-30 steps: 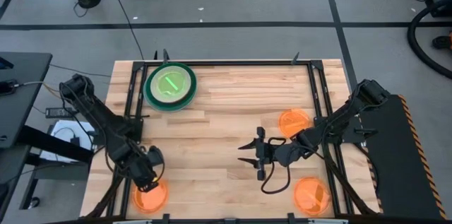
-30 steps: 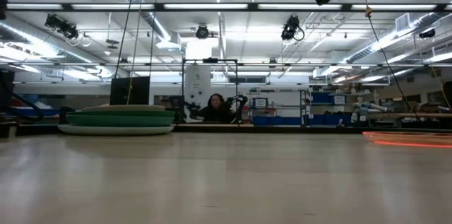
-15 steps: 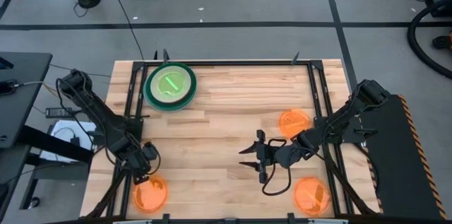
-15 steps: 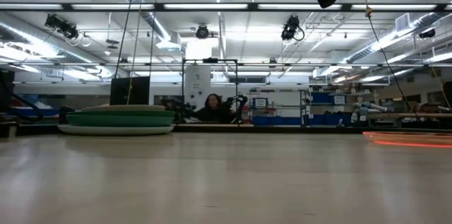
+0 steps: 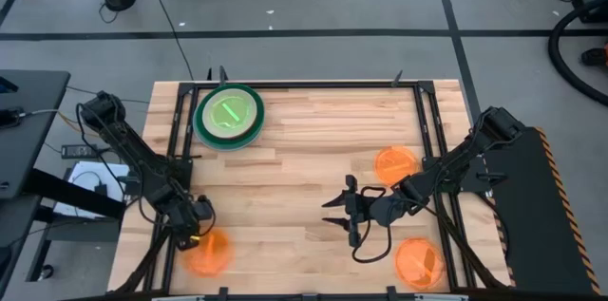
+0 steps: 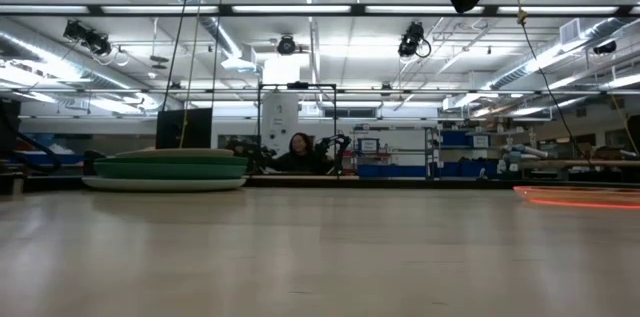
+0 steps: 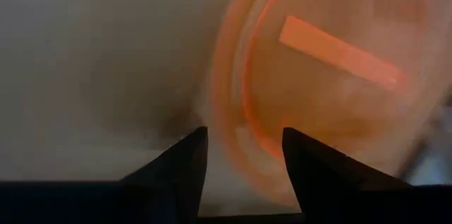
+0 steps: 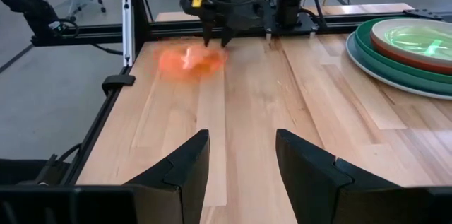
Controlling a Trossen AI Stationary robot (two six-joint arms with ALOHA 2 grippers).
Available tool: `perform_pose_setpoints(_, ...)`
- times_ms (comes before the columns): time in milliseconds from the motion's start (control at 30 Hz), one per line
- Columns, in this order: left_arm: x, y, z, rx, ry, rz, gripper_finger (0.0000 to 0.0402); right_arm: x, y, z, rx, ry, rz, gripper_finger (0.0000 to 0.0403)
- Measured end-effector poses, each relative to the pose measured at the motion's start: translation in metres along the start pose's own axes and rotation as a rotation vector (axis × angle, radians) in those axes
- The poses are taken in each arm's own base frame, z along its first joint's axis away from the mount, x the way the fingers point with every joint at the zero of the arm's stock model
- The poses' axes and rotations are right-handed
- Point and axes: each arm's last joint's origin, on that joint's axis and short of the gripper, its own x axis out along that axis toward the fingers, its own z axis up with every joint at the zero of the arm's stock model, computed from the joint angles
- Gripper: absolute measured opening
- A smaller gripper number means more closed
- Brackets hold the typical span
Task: Stack plastic plates
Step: Move the bottom left light orange plate to the center of the table
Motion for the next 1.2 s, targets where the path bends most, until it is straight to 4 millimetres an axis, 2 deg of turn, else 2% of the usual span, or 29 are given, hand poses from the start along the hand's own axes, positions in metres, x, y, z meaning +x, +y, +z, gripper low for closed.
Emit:
perform_pose_setpoints(267, -0.002, -0.011, 0.003, -0.023, -0.034, -0.099, 0.0180, 0.000, 0.000, 0.000, -0.001, 0.001, 0.000, 0.0174)
perform_pose_setpoints(1000, 0.013, -0.014, 0.008, -0.068, -0.098, -0.054, 0.0179, 0.000, 0.000, -0.001, -0.005, 0.007, 0.001, 0.0174)
perform_pose_setpoints(1200, 0.014, -0.015, 0.009, -0.062, -0.115, -0.055, 0.0144, 0.000, 0.000, -0.001, -0.006, 0.007, 0.001, 0.0174)
